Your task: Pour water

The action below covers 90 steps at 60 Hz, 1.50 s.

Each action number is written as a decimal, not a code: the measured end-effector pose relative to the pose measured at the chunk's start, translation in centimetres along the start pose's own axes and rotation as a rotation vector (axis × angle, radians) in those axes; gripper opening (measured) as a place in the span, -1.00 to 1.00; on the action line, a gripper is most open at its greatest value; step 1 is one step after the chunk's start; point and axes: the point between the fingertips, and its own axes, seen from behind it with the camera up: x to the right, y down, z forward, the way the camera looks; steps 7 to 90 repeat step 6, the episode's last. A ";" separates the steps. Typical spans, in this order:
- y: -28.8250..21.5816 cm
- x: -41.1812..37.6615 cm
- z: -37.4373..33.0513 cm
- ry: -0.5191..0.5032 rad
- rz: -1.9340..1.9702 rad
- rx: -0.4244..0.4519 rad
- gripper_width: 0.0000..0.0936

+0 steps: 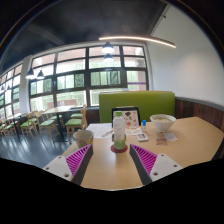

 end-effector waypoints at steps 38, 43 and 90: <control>0.2 -0.8 -3.8 -0.032 -0.026 0.016 0.76; 0.2 -0.8 -3.8 -0.032 -0.026 0.016 0.76; 0.2 -0.8 -3.8 -0.032 -0.026 0.016 0.76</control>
